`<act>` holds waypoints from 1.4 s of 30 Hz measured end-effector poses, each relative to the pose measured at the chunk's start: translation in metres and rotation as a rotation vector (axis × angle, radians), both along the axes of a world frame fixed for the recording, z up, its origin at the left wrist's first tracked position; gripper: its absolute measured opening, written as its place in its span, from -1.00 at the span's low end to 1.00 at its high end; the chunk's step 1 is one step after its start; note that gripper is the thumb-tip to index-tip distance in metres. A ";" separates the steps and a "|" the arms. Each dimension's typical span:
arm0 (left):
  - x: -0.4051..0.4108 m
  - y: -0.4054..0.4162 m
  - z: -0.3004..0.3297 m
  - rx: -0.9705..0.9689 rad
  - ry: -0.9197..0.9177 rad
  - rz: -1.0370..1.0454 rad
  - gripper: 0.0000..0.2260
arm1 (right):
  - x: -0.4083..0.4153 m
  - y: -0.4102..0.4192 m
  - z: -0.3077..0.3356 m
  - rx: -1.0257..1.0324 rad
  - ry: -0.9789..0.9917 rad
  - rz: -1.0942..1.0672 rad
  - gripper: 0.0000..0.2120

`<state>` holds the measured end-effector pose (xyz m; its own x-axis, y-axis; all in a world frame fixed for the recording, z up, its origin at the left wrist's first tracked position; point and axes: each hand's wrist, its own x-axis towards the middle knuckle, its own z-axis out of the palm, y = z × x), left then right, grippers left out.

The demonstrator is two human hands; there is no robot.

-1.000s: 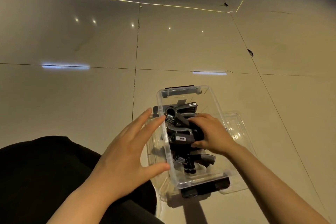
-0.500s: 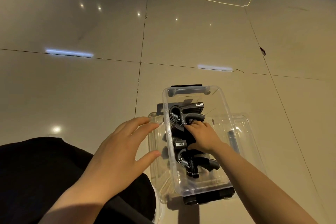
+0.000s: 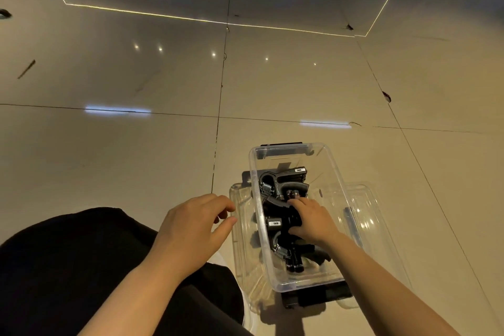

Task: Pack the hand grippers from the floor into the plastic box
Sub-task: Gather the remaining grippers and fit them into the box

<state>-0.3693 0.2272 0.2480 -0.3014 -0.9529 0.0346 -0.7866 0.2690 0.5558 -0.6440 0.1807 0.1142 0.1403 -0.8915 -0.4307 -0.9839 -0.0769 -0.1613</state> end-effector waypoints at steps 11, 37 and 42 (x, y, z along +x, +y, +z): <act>0.049 0.036 0.072 -0.291 -0.035 0.144 -0.85 | 0.074 0.031 0.138 -0.247 -0.626 -0.082 -0.77; 0.404 0.164 0.121 -0.132 -0.106 0.793 -0.84 | 0.577 0.039 0.155 0.170 -0.894 0.506 -0.88; 0.466 0.158 0.133 -0.191 -0.180 0.810 -0.85 | 0.627 0.034 0.183 0.151 -0.938 0.549 -0.89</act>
